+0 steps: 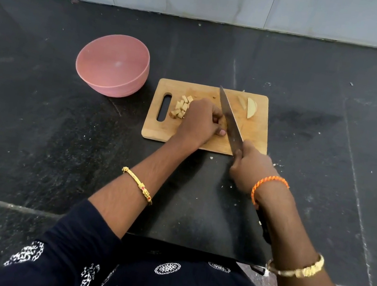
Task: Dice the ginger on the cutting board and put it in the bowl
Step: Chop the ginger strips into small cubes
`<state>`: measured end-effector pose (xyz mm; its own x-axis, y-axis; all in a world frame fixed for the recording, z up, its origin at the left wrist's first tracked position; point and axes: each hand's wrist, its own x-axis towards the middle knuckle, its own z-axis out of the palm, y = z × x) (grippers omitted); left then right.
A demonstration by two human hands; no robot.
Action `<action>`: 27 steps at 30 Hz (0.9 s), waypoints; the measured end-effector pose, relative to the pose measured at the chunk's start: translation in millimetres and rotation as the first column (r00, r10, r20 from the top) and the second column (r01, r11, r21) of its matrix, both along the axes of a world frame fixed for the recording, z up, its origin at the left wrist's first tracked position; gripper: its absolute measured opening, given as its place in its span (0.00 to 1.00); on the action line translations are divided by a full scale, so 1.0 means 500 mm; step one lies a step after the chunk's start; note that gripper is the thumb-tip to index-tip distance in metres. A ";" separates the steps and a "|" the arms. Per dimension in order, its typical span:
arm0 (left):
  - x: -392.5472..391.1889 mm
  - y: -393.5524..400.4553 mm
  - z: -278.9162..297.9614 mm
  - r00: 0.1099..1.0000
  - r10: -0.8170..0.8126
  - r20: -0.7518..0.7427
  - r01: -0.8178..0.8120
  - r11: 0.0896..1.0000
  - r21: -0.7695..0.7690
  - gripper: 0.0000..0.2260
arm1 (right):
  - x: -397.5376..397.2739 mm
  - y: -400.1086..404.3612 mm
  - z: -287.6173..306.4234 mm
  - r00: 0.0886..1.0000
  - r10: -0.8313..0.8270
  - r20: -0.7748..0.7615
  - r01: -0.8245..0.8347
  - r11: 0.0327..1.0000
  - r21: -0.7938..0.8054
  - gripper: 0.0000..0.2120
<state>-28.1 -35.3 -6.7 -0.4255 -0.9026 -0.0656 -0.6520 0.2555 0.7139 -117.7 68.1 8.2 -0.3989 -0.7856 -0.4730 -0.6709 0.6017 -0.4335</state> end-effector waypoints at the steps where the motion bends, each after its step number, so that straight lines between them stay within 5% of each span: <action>1: 0.000 0.001 -0.001 1.000 -0.002 -0.005 0.002 1.000 -0.007 0.10 | 0.003 0.018 -0.004 1.000 -0.008 0.005 0.008 1.000 0.001 0.10; 9: 0.006 -0.002 -0.001 1.000 0.007 -0.006 -0.007 1.000 -0.015 0.08 | -0.010 0.134 0.024 0.993 -0.006 0.114 0.004 1.000 0.017 0.10; 14: 0.005 -0.011 0.002 0.995 -0.037 0.093 0.032 0.998 0.057 0.14 | -0.029 0.070 0.030 0.990 -0.065 0.126 0.075 0.995 -0.071 0.11; 27: 0.009 -0.008 -0.004 0.999 -0.013 0.045 0.012 1.000 0.019 0.16 | -0.011 -0.017 0.014 0.989 -0.047 0.143 0.057 0.997 -0.061 0.12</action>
<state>-23.5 -39.3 -8.9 -0.4331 -0.8956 -0.1021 -0.6802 0.2504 0.6890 -123.2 59.5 15.1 -0.3729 -0.7962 -0.4764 -0.5688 0.6018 -0.5606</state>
